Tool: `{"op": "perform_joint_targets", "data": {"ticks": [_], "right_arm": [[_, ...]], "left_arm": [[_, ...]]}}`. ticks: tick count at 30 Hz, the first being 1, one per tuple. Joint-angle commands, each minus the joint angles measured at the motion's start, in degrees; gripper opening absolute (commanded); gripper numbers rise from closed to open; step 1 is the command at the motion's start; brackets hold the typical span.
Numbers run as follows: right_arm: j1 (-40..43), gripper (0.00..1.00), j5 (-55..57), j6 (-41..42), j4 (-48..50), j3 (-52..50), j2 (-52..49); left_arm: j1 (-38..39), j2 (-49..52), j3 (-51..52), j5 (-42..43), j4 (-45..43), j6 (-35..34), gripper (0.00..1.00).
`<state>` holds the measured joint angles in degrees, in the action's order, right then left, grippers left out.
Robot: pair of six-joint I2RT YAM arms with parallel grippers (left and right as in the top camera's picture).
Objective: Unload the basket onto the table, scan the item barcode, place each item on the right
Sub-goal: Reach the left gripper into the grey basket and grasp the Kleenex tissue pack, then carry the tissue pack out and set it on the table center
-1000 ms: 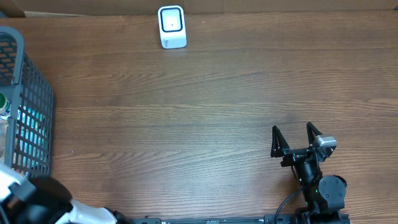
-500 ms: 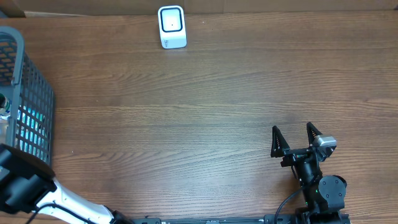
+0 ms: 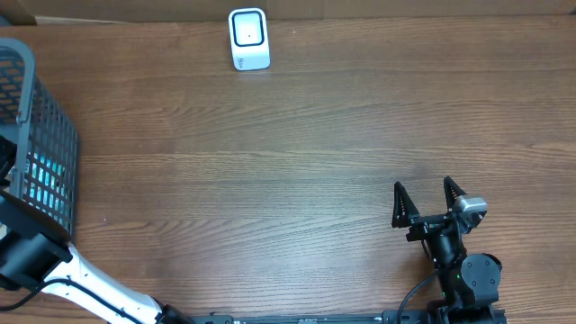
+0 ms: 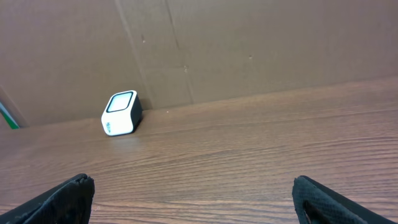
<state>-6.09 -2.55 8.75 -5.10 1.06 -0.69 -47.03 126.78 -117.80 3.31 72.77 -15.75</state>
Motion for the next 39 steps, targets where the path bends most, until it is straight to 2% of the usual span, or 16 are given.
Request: {"op": "perform_joint_targets", "data": {"ticks": [1, 9, 13, 15, 17, 21, 22, 28, 39], "right_arm": [[-0.3, 1.0, 0.3, -0.2, 0.4, -0.6, 0.5], [-0.3, 1.0, 0.4, -0.2, 0.4, -0.6, 0.5], [-0.3, 1.0, 0.4, -0.2, 0.4, -0.6, 0.5], [-0.3, 1.0, 0.3, -0.2, 0.4, -0.6, 0.5], [-0.3, 1.0, 0.3, -0.2, 0.4, -0.6, 0.5], [-0.3, 1.0, 0.4, -0.2, 0.4, -0.6, 0.5], [-0.3, 1.0, 0.4, -0.2, 0.4, -0.6, 0.5], [-0.3, 1.0, 0.3, -0.2, 0.4, -0.6, 0.5], [-0.3, 1.0, 0.3, -0.2, 0.4, -0.6, 0.5]], "left_arm": [[-0.2, 0.4, 3.1, 1.6, -1.7, 2.1, 0.58], [-0.1, 0.4, 12.5, 4.3, -11.0, 3.8, 0.66], [0.2, 0.4, 15.7, 4.3, -14.5, 3.8, 0.65], [0.3, 0.4, 16.0, 4.2, -15.0, 3.8, 0.6], [0.3, 0.4, 16.0, 4.2, -15.3, 3.8, 0.49], [0.3, 0.4, 16.0, 4.2, -15.5, 3.8, 0.11], [0.3, 0.4, 16.0, 4.2, -15.4, 3.8, 0.05], [0.3, -1.1, 14.7, 4.2, -14.1, 3.3, 0.04], [0.3, -19.1, 8.3, 7.6, -14.1, -3.9, 0.04]]}}
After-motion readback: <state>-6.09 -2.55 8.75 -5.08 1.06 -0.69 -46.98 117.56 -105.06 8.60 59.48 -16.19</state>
